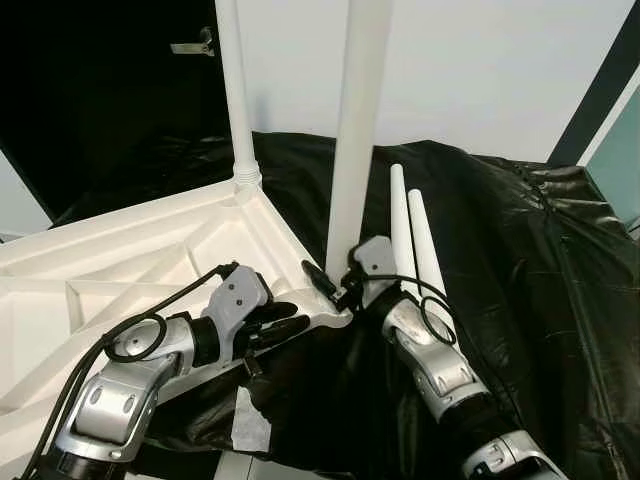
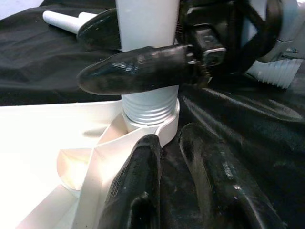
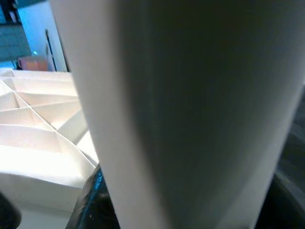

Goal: Building children table

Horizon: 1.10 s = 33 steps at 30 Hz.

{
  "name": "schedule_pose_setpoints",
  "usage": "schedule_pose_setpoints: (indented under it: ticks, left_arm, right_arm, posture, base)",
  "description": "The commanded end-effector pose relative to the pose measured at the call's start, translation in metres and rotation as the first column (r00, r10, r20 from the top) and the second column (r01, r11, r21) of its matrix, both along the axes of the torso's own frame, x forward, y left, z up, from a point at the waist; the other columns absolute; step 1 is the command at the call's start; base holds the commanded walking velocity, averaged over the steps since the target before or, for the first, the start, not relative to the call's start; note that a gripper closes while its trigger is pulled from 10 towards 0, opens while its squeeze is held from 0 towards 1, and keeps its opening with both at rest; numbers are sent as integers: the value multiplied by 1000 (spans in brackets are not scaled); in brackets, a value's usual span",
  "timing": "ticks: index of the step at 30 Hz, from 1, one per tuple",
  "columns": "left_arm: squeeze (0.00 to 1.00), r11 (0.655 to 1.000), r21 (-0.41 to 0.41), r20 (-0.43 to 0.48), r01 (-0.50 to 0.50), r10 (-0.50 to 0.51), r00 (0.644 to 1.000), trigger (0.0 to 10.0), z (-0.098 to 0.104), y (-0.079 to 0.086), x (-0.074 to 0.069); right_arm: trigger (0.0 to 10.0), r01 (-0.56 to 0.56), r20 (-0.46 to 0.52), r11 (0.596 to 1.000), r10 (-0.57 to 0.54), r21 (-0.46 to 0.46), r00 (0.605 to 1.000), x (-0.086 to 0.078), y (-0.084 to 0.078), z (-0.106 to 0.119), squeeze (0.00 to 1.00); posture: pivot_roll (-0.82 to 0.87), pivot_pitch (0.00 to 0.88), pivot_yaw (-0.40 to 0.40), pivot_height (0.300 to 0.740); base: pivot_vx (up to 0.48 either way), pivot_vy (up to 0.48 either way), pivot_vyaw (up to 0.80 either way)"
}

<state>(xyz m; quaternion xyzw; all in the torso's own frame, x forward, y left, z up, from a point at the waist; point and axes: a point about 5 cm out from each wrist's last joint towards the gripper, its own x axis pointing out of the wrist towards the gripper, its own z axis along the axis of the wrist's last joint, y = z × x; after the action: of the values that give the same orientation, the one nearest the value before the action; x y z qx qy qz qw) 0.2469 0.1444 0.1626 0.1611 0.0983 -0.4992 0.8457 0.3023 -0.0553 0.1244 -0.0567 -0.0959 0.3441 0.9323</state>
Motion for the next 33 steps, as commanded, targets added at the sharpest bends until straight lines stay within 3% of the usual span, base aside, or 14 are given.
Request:
schedule_pose_setpoints:
  ticks: [1, 9, 15, 29, 33]
  left_arm:
    - [0, 999, 5, 19, -54, 54, 998, 10000, 2, 4, 2]
    - [0, 998, 6, 20, -56, 55, 998, 10000, 3, 5, 2]
    - [0, 998, 9, 19, -56, 56, 998, 10000, 3, 5, 2]
    - [0, 998, 9, 20, -59, 58, 998, 10000, 3, 6, 2]
    - [0, 998, 8, 19, -60, 60, 998, 10000, 3, 6, 1]
  right_arm:
    - [10000, 11, -100, 999, -15, -39, 995, -7, -12, -29, 0]
    - [10000, -6, -82, 999, 3, -32, 997, -11, -13, -32, 0]
    - [10000, -10, -220, 1000, 9, -3, 975, -3, -17, -38, 0]
    - [10000, -23, -215, 996, 4, -86, 977, 4, -19, -33, 0]
    - [10000, 50, -188, 995, -65, -84, 980, 4, -16, -31, 0]
  posture:
    - [102, 0, -34, 740]
    - [104, 0, -31, 740]
    - [104, 0, -31, 740]
    - [106, 0, -38, 740]
    - [106, 0, -40, 740]
  base:
    - [0, 0, 0]
    - [0, 0, 0]
    - [0, 0, 0]
    - [0, 0, 0]
    - [0, 0, 0]
